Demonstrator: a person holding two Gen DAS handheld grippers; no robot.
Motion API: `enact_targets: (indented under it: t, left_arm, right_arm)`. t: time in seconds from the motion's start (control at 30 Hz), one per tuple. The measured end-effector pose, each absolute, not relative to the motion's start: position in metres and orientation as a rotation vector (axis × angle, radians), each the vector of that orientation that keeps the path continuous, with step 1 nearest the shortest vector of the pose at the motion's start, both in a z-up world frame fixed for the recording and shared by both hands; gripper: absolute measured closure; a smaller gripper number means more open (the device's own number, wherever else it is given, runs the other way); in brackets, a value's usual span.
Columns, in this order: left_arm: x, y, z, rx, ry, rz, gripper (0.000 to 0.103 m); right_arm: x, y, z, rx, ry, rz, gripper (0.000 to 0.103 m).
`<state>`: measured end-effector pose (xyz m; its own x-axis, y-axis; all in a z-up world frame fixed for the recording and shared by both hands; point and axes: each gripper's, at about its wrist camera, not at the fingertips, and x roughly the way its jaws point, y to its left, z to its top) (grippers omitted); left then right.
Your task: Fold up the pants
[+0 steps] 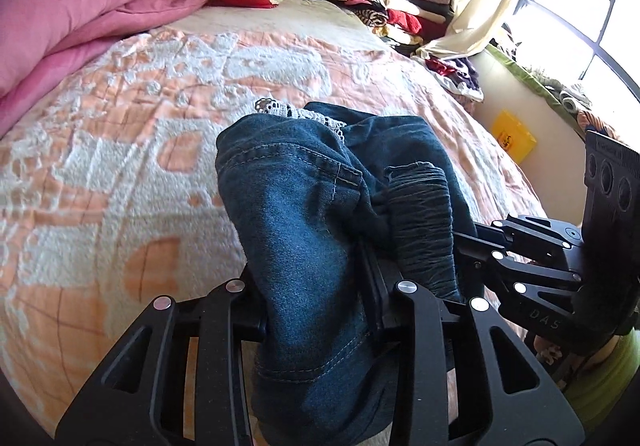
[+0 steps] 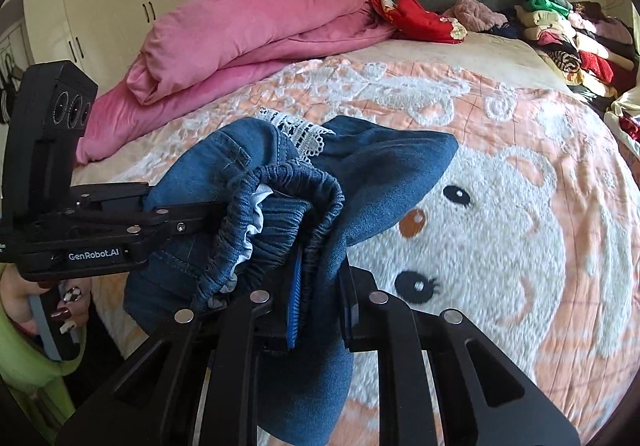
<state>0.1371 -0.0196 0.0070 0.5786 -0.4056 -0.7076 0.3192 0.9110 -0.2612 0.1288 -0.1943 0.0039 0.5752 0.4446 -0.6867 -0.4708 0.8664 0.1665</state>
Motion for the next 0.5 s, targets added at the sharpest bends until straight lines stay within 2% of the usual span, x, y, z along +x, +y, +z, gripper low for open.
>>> enact_targets:
  t: [0.4,0.5]
  left_arm:
    - [0.159,-0.020,-0.005,-0.117,0.878,-0.415,0.076]
    - [0.161,-0.020,-0.012,-0.117,0.890,-0.405,0.073]
  right_arm:
    - [0.160,-0.194,-0.013,-0.046,0.848,0.475,0.088]
    - [0.162,-0.197,-0.021,-0.039,0.865,0.461,0.086]
